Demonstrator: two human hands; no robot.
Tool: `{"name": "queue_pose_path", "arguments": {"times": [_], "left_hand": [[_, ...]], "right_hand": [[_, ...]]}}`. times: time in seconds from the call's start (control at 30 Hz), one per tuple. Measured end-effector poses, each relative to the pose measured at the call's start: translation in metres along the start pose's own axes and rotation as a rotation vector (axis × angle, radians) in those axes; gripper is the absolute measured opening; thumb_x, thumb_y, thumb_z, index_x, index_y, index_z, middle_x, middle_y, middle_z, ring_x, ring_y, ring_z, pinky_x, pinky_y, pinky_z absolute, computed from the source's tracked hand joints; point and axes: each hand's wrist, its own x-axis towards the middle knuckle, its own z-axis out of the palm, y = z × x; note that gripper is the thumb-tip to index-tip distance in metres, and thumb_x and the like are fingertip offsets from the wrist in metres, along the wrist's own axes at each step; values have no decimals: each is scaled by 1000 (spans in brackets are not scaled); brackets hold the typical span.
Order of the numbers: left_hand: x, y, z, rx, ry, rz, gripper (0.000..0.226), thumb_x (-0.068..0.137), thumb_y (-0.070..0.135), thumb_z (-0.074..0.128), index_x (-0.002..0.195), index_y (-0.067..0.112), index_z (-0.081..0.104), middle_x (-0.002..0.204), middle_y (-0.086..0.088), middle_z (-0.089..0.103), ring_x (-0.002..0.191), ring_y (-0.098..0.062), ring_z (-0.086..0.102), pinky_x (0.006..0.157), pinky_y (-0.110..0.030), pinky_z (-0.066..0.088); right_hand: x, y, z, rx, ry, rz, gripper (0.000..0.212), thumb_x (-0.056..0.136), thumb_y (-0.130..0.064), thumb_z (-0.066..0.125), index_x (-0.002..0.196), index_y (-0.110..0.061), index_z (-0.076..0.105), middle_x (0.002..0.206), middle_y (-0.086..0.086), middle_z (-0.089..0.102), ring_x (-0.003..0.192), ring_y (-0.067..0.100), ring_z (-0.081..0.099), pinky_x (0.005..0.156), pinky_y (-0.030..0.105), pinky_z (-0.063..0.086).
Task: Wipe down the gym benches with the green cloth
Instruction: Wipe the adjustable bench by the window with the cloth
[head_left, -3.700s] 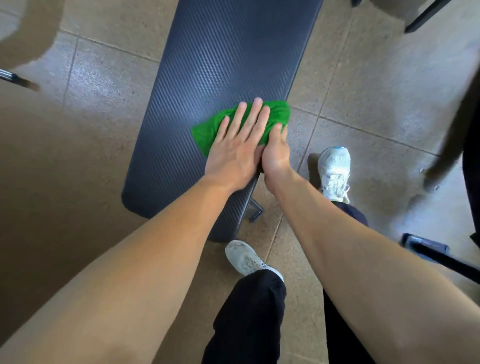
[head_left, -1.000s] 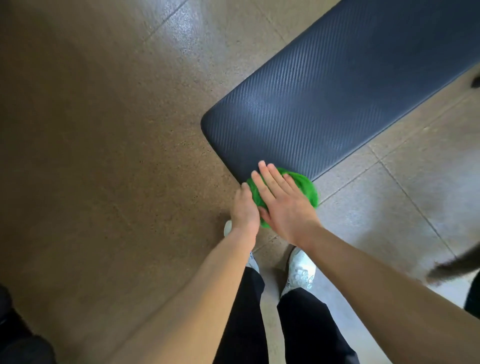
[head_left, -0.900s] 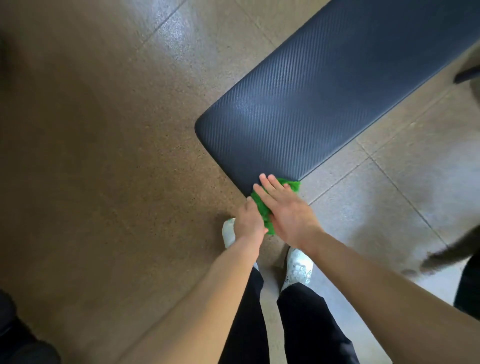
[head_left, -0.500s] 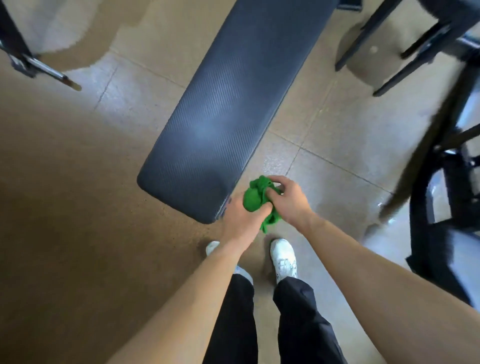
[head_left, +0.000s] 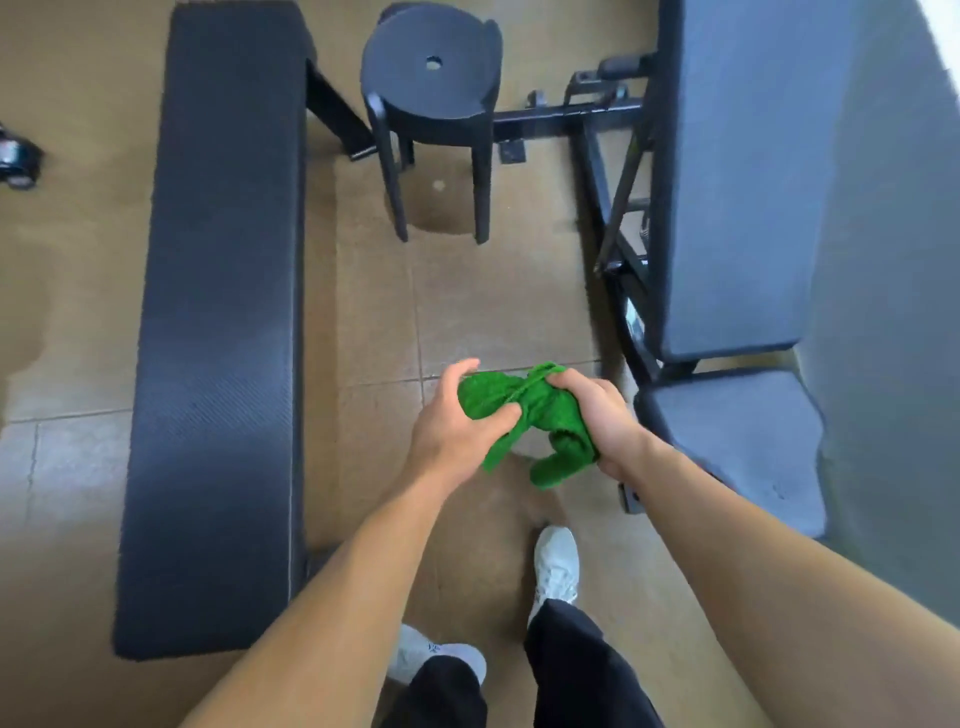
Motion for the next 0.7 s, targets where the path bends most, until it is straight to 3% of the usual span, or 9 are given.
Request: {"name": "queue_pose_path", "arguments": {"times": [0.07,0.23,0.3,0.37,0.47,0.57,0.63,0.7], "left_hand": [[11,38,24,131,-73,85,69,61,69,65,125,52,44,117,11,65,110,-12,61,98,-37,48],[29,147,80,609,-237,180,69,53,85,44,103,43,66,94,2,67,98,-21,63,87,-37,51],[34,185,99,650,-304,156,44,56,78,45,79,46,63,83,2,64,92,-25,64,80,-37,53],[43,219,114,637,-375,116,24,68,67,47,68,48,61,81,1,66,89,-27,65,78,-35,52],[56,263,125,519,-419,88,24,91,48,51,91,36,72,87,-2,69,90,-25,64,71,-29,42],[76,300,120,493,-412,109,30,101,32,47,102,12,70,92,-6,65,87,-24,56,66,-28,31],[100,322,113,591,-380,191,31,102,34,44,95,15,67,98,-7,60,98,-27,57,73,-29,34],[131,342,101,747,-307,317,33,101,39,42,104,21,69,115,-3,58,112,-27,53,91,-35,41]], "right_hand": [[2,-18,-34,96,72,-10,24,88,-25,63,74,-8,72,63,9,60,52,23,54,54,32,44],[2,-71,-119,213,199,-48,22,88,-23,64,77,-5,70,71,14,59,62,25,56,61,38,46],[1,-91,-147,228,235,-75,23,87,-24,64,76,-5,70,71,14,59,63,25,55,61,37,45],[2,-112,-170,240,258,-93,26,83,-28,67,79,-3,72,73,15,63,64,25,59,62,40,49],[3,-146,-194,252,267,-103,36,71,-36,72,83,-2,73,75,14,69,68,26,63,69,47,56],[9,-184,-207,261,235,-148,27,84,-28,72,88,-1,71,70,11,64,63,24,59,56,31,50],[19,-209,-211,267,241,-147,22,86,-26,72,85,-4,71,69,8,64,59,20,59,54,26,47],[35,-235,-212,243,264,-137,26,83,-31,74,84,-6,72,69,5,66,60,18,59,58,27,46]]}}
